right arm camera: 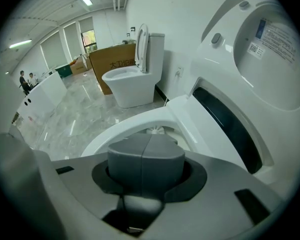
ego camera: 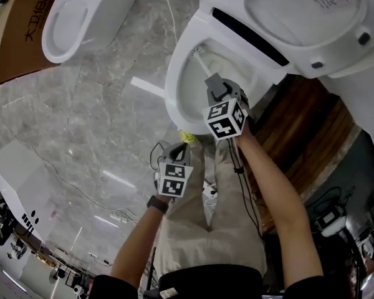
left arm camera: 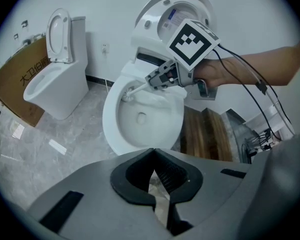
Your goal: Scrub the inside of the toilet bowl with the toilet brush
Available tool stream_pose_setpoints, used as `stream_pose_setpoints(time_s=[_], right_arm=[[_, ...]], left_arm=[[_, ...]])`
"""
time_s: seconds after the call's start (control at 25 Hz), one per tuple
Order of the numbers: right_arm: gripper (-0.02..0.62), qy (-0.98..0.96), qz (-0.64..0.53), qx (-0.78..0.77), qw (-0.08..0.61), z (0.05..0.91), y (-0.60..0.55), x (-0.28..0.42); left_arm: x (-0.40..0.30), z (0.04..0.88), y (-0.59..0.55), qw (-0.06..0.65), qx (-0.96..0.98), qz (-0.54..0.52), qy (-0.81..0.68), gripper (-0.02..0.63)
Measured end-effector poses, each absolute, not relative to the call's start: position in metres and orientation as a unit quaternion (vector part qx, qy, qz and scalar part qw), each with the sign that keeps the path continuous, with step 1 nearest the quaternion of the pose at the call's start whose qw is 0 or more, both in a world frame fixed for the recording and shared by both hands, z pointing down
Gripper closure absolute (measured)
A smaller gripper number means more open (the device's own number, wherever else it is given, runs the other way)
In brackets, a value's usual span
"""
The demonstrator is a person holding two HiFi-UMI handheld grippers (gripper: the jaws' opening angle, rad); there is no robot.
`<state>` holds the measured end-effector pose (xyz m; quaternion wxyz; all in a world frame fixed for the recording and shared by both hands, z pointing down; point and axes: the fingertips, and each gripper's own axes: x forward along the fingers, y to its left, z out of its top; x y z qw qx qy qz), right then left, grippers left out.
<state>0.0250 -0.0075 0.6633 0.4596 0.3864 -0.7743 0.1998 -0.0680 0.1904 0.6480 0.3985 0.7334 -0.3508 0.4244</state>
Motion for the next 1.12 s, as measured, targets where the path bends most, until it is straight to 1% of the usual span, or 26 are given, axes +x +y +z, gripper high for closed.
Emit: stream_pose_setpoints(time_s=[0.16, 0.48, 0.72, 1.12], right_arm=[[0.448, -0.767, 0.194, 0.391, 0.471, 0.663, -0.023, 0.031], [0.445, -0.748, 0.138, 0.395, 0.516, 0.668, -0.035, 0.045], [0.430, -0.728, 0.165, 0.431, 0.507, 0.675, -0.039, 0.076], [0.426, -0.718, 0.142, 0.429, 0.530, 0.677, -0.040, 0.100]], left_arm=[[-0.076, 0.650, 0.191, 0.401, 0.727, 0.428, -0.356, 0.588], [-0.073, 0.650, 0.191, 0.398, 0.729, 0.431, -0.352, 0.588], [-0.066, 0.647, 0.189, 0.395, 0.732, 0.432, -0.348, 0.588], [-0.052, 0.648, 0.185, 0.394, 0.736, 0.430, -0.343, 0.588]])
